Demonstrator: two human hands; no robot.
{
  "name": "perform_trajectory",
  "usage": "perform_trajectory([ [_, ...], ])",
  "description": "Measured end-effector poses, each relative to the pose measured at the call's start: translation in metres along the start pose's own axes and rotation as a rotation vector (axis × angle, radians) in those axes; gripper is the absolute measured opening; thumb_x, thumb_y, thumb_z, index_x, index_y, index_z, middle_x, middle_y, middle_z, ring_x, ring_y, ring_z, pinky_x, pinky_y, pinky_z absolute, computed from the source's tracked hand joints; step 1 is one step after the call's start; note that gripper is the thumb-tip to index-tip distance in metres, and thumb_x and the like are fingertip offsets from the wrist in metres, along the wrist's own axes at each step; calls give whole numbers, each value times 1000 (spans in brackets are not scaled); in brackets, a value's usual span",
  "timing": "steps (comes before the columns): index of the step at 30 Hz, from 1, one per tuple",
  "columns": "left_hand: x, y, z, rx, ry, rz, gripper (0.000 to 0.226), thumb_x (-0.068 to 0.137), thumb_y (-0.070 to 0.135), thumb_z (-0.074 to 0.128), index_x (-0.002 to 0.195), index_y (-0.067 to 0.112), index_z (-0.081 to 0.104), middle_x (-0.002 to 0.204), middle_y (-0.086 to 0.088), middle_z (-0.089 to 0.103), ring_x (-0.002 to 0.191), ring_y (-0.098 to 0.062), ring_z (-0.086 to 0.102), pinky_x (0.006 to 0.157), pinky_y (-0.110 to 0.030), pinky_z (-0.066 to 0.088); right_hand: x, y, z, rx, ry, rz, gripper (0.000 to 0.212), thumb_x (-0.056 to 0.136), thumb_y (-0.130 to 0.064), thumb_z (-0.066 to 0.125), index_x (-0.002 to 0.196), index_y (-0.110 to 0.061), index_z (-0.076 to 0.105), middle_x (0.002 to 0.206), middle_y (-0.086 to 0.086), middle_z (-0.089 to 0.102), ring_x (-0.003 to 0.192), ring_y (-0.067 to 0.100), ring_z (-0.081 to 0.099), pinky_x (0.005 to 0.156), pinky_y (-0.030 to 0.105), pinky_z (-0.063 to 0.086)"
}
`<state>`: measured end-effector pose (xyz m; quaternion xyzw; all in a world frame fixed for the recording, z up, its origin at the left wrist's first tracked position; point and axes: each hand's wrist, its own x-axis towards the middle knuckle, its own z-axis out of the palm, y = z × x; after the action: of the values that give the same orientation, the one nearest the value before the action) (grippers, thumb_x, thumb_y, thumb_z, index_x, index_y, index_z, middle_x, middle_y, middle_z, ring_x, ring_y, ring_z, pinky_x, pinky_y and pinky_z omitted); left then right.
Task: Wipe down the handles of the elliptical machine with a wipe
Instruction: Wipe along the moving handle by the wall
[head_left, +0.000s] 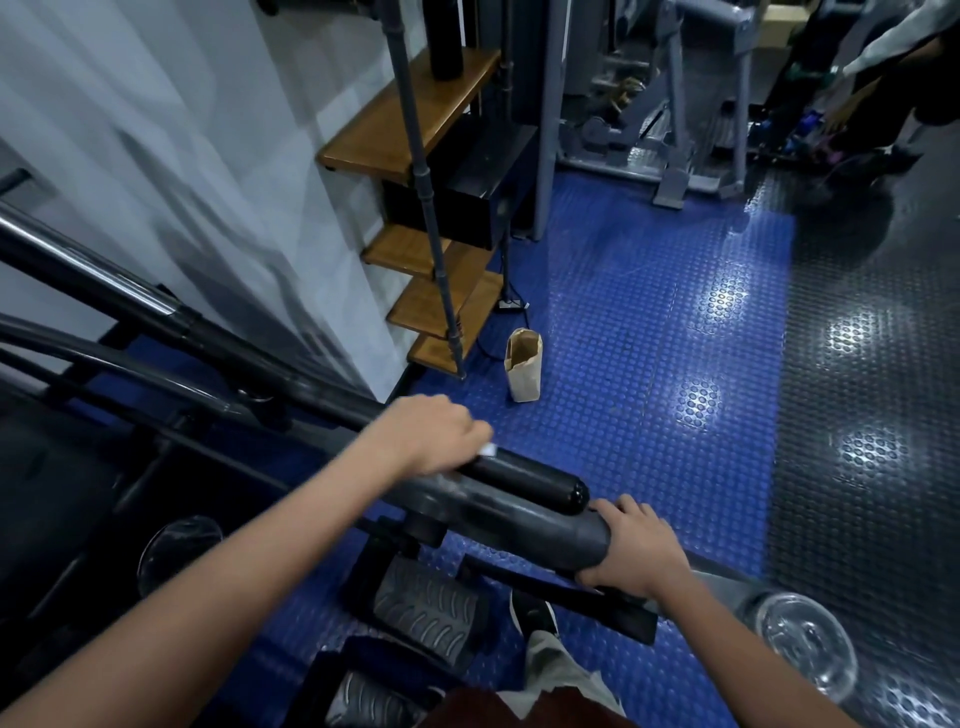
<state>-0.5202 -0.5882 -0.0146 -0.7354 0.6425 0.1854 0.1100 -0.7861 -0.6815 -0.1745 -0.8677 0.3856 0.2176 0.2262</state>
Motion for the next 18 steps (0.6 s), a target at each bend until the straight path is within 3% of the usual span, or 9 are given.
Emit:
perform_trajectory([
  [2, -2, -33, 0, 38, -63, -60, 48, 99, 42, 20, 72, 11, 44, 75, -9, 55, 75, -25, 53, 65, -37, 39, 0, 0, 0, -2, 2, 1, 102, 50, -76, 63, 141, -41, 35, 122, -6, 42, 117, 20, 45, 102, 40, 40],
  [4, 0, -48, 2, 67, -90, -96, 63, 84, 52, 5, 80, 9, 51, 72, -6, 49, 77, -27, 52, 64, -38, 38, 0, 0, -1, -7, -2, 2, 102, 50, -77, 63, 141, -41, 34, 122, -7, 41, 117, 20, 44, 102, 39, 40],
  [6, 2, -41, 5, 135, -73, -98, 60, 85, 47, 8, 87, 8, 53, 72, -5, 47, 75, -27, 47, 64, -36, 35, 0, 0, -1, -9, -3, 2, 102, 50, -77, 64, 141, -41, 34, 121, -7, 41, 116, 19, 44, 102, 39, 40],
  [8, -1, -19, 12, 250, 47, -62, 32, 98, 27, 25, 87, 9, 48, 78, -9, 55, 70, -28, 45, 62, -35, 37, 0, 0, -1, -8, -3, -1, 103, 50, -77, 64, 141, -41, 35, 121, -7, 41, 116, 19, 44, 102, 39, 41],
  [10, -7, 11, 13, 269, 173, -23, 19, 99, 15, 32, 83, 12, 41, 77, -9, 57, 64, -27, 43, 63, -34, 38, 0, -1, -1, -7, -2, -1, 103, 49, -77, 64, 141, -41, 35, 121, -7, 41, 116, 19, 44, 102, 39, 40],
  [13, -6, 60, 16, 168, 281, 7, 27, 98, 19, 34, 71, 19, 39, 68, -5, 63, 55, -26, 44, 71, -35, 42, 0, -1, -1, -12, -10, 6, 104, 50, -77, 65, 142, -40, 34, 122, -6, 41, 117, 20, 44, 102, 40, 40],
  [15, -2, 94, 28, 148, 389, 33, 31, 95, 24, 44, 64, 22, 42, 62, -3, 64, 50, -26, 50, 67, -34, 42, 0, -1, -1, -26, -14, 15, 104, 50, -76, 66, 142, -38, 34, 123, -5, 42, 118, 21, 44, 102, 40, 40],
  [18, -4, 110, 47, 10, 551, 86, 35, 103, 32, 40, 75, 21, 57, 69, 0, 60, 61, -24, 51, 68, -39, 41, 0, -2, 0, -31, 1, 26, 103, 50, -74, 67, 141, -38, 36, 122, -5, 43, 116, 21, 45, 100, 39, 41],
])
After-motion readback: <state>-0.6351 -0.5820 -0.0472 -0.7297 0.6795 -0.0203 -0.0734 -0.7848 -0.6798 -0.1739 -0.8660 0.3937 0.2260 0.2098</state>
